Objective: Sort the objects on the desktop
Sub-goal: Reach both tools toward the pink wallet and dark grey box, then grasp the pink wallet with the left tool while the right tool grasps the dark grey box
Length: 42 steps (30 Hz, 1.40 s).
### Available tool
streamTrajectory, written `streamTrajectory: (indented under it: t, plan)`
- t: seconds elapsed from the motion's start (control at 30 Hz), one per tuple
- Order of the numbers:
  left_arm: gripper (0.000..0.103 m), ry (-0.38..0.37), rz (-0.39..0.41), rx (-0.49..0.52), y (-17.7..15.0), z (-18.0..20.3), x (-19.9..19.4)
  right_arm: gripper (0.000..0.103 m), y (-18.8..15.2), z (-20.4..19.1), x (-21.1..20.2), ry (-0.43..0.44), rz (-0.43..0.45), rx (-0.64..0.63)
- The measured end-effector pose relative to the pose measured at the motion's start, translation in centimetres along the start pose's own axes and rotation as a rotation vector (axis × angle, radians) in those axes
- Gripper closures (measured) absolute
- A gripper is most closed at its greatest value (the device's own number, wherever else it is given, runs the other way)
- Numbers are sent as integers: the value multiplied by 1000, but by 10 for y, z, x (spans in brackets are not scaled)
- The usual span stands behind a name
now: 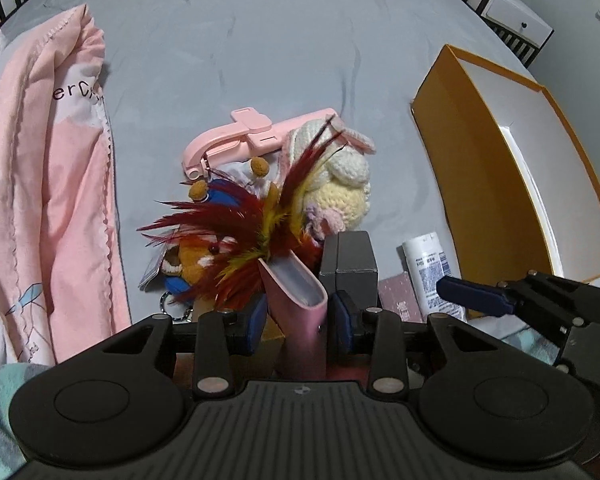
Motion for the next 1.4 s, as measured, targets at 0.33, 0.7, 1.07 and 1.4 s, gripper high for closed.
streamTrajectory:
  t: [0.33, 0.7, 1.07, 1.4]
  plan:
    - [75, -82, -5, -47, 2, -11, 1, 51, 20, 2, 3, 3, 2, -14]
    - [75, -67, -1, -30, 4, -10, -4, 51, 22, -12, 1, -3, 21, -66]
    - [74, -29, -20, -32, 13, -16, 4, 51, 17, -2, 2, -22, -7, -47]
    - [74, -57, -78, -91, 20, -28, 23, 51, 44, 13, 10, 68, -60, 137]
Point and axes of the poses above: each gripper's, at about its wrist camera, not at the fingertips, and x roughly the way its jaws point, z to its right, y to its top, the point moved 6 cm from there along x, roughly the way its jaws point, and after that the axes turned 4 degrees about -y, right-handed, at the moved point
